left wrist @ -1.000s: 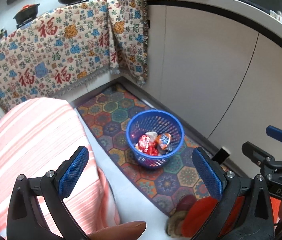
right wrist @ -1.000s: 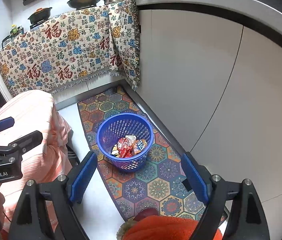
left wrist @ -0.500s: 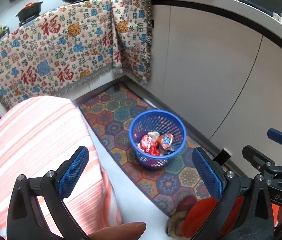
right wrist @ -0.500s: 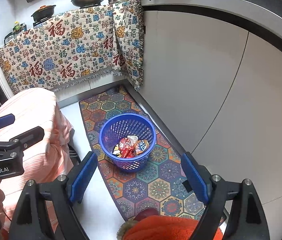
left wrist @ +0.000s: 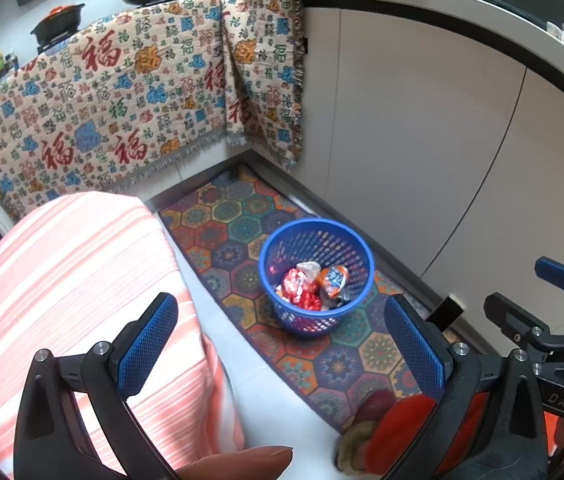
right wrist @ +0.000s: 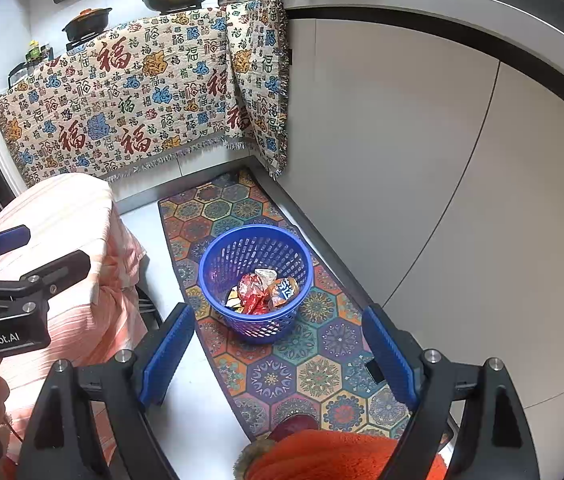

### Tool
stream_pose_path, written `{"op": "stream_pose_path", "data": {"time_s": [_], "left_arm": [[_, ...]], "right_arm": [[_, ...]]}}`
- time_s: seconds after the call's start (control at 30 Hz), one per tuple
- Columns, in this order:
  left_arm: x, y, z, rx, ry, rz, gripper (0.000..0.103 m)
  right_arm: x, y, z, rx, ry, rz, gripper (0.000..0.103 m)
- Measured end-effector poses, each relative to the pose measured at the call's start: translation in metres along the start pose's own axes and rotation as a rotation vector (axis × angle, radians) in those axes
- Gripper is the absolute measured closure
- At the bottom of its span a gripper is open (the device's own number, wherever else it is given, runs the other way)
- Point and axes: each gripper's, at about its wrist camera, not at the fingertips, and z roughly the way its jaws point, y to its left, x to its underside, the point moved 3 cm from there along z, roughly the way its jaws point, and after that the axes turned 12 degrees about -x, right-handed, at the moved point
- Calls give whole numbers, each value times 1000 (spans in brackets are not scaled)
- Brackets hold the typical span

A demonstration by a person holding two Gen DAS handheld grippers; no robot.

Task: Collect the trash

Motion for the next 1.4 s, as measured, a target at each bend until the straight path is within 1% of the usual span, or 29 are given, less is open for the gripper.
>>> {"op": "stream_pose_path", "data": {"time_s": [0.67, 1.23, 1.4], "left_arm": [[-1, 6, 4, -6, 5, 6, 1], [-1, 1, 5, -8, 5, 14, 1], [1, 2, 3, -11, -9, 1, 1]], "right_arm": [[0, 0, 2, 0, 0, -2, 16], [-2, -4, 3, 0, 2, 3, 16], [0, -7, 5, 7, 5, 12, 16]]}}
